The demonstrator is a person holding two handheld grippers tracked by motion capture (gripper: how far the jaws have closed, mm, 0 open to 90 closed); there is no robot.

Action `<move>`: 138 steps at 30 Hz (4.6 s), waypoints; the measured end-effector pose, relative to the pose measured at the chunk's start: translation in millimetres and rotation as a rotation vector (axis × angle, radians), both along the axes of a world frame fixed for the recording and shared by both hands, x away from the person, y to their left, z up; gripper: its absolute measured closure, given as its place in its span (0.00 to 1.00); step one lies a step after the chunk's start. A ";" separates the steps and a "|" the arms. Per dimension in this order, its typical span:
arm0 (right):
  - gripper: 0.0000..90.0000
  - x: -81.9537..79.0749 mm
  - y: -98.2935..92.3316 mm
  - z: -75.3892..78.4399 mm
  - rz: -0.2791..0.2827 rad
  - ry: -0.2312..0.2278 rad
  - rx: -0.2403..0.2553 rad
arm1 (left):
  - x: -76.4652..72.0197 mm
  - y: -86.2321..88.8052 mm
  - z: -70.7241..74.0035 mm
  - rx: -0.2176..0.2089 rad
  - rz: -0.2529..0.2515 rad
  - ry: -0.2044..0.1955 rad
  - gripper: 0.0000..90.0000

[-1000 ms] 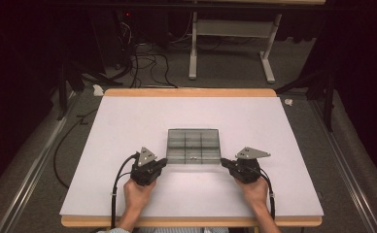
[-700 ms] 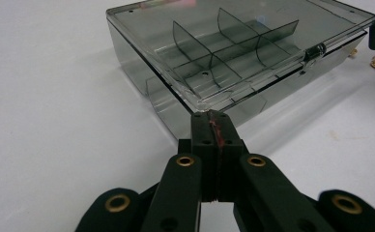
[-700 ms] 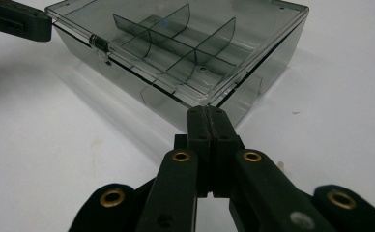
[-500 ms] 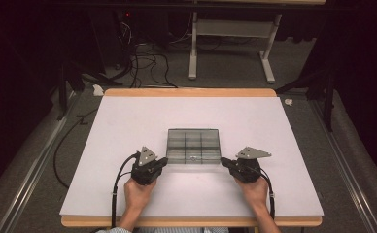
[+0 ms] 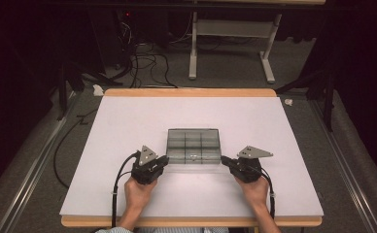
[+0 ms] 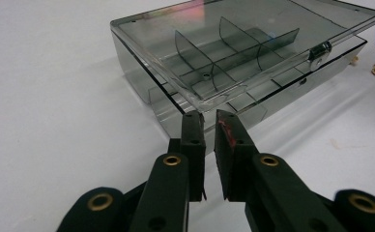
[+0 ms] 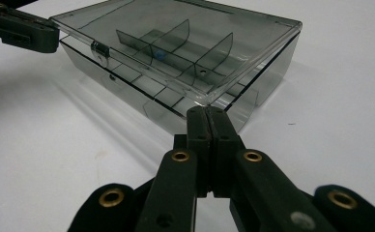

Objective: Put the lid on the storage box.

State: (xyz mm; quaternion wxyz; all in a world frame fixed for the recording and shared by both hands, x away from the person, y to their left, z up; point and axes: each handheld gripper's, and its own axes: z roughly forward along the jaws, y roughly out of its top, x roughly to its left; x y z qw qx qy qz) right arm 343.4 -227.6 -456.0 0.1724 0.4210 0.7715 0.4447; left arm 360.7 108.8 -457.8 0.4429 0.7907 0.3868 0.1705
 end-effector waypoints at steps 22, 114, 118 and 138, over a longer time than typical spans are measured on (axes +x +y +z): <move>0.85 1.2 -0.3 1.1 -0.027 -0.010 -0.008 | 6.6 -6.9 3.2 0.009 0.022 -0.017 0.71; 0.56 50.1 -1.1 23.6 -0.082 -0.030 0.029 | 49.3 -14.7 33.8 -0.036 -0.003 -0.069 0.48; 0.56 52.7 -1.8 24.5 -0.082 -0.019 0.035 | 51.7 -13.7 33.3 -0.055 -0.005 -0.064 0.48; 0.57 65.5 -2.8 27.9 -0.067 -0.017 0.061 | 65.5 -16.3 36.2 -0.074 -0.009 -0.056 0.50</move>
